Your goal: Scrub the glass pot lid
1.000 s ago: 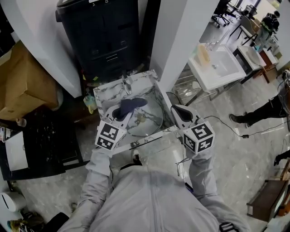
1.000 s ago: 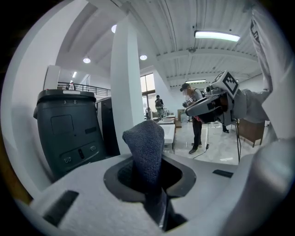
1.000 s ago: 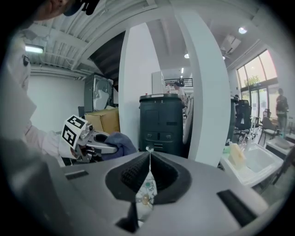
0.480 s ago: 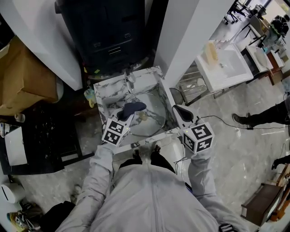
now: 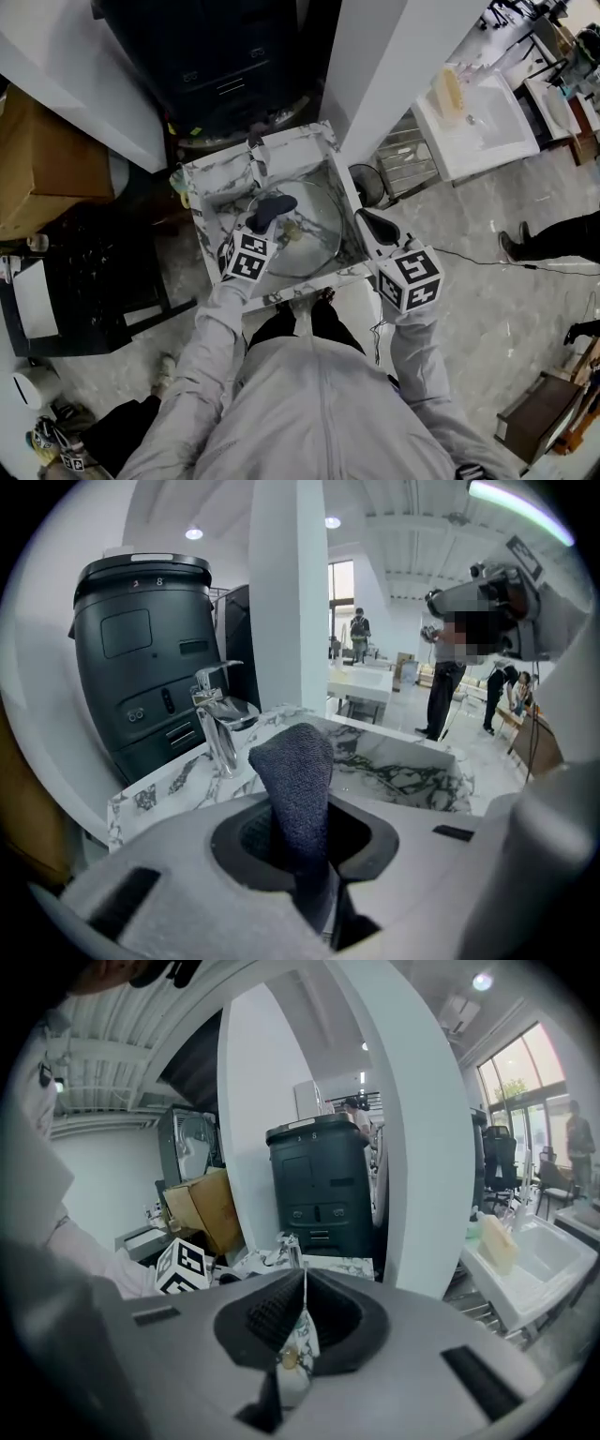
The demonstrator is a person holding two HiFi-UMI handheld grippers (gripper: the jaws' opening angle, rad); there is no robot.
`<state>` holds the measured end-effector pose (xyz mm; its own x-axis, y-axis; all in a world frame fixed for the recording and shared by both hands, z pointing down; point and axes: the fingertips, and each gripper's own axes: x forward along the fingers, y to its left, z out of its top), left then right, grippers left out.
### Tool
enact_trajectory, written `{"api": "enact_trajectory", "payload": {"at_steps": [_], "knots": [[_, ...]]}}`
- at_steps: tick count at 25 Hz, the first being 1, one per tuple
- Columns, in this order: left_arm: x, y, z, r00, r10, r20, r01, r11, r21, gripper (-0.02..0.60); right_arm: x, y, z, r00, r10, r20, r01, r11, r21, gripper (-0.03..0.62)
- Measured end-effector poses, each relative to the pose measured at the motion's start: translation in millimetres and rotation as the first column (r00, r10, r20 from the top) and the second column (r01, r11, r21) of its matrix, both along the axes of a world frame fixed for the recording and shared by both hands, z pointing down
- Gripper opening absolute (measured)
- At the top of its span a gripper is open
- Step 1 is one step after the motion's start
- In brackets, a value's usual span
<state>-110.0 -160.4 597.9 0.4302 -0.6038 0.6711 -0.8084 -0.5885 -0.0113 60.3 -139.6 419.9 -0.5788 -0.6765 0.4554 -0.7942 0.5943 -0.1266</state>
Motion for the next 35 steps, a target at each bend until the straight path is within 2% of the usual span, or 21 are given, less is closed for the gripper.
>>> {"api": "enact_trajectory", "payload": {"at_steps": [3,7,17,24,35], "knots": [[2,-9,22,0.999,-0.017,0.045,0.018,1.0,-0.017,0.078,3,-4,12,1.0,-0.003,0.002,0.003,1.0,-0.029,0.031],[0,-25,43,0.995,-0.082,0.056,0.084,0.996,-0.042,0.078,5,-9,25,1.0,-0.012,0.003,0.013,0.998,-0.062,0.031],[-22,-56,91,0.956,-0.265,0.128,0.275,0.959,-0.066,0.078,6,-22,42,1.0,-0.019,0.006,0.019,0.994,-0.112,0.029],[-14,-72,120,0.943,-0.297,0.153,0.312,0.946,-0.086,0.078,11,-19,50,1.0,-0.004,0.006,0.005,0.99,-0.141,0.031],[-5,-83,147,0.935,-0.324,0.141,0.342,0.93,-0.136,0.078,29,-16,58,0.999,0.036,-0.001,-0.036,0.986,-0.165,0.031]]}}
